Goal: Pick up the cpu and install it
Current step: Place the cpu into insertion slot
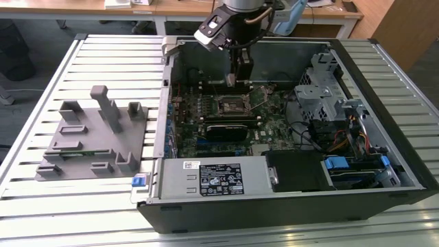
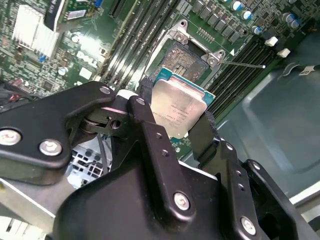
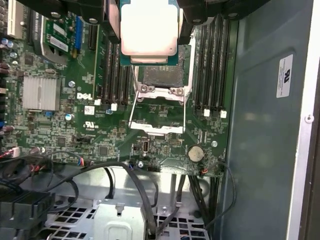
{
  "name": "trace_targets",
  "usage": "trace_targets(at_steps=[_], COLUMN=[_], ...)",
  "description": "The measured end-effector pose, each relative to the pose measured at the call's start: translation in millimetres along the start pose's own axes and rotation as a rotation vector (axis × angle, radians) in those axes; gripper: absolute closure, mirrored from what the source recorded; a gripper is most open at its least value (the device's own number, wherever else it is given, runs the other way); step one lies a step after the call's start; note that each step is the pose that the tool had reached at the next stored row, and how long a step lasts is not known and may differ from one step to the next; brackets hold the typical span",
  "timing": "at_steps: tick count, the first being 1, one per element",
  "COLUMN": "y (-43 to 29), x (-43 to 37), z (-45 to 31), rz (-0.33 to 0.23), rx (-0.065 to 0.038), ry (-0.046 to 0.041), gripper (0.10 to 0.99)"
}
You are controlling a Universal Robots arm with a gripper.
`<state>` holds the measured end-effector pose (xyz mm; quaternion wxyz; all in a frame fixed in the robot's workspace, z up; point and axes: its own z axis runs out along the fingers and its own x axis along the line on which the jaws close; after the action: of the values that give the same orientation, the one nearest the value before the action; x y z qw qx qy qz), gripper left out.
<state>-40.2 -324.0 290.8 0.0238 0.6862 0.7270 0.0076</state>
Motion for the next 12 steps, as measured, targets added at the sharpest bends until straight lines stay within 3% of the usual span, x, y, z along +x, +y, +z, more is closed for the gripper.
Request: trace_targets(at_steps=[12], y=[2.1], x=[4.7], z=[21.1], rz=[0.002], rx=[0.001], ry=[-0.0002], gripper=[0.545])
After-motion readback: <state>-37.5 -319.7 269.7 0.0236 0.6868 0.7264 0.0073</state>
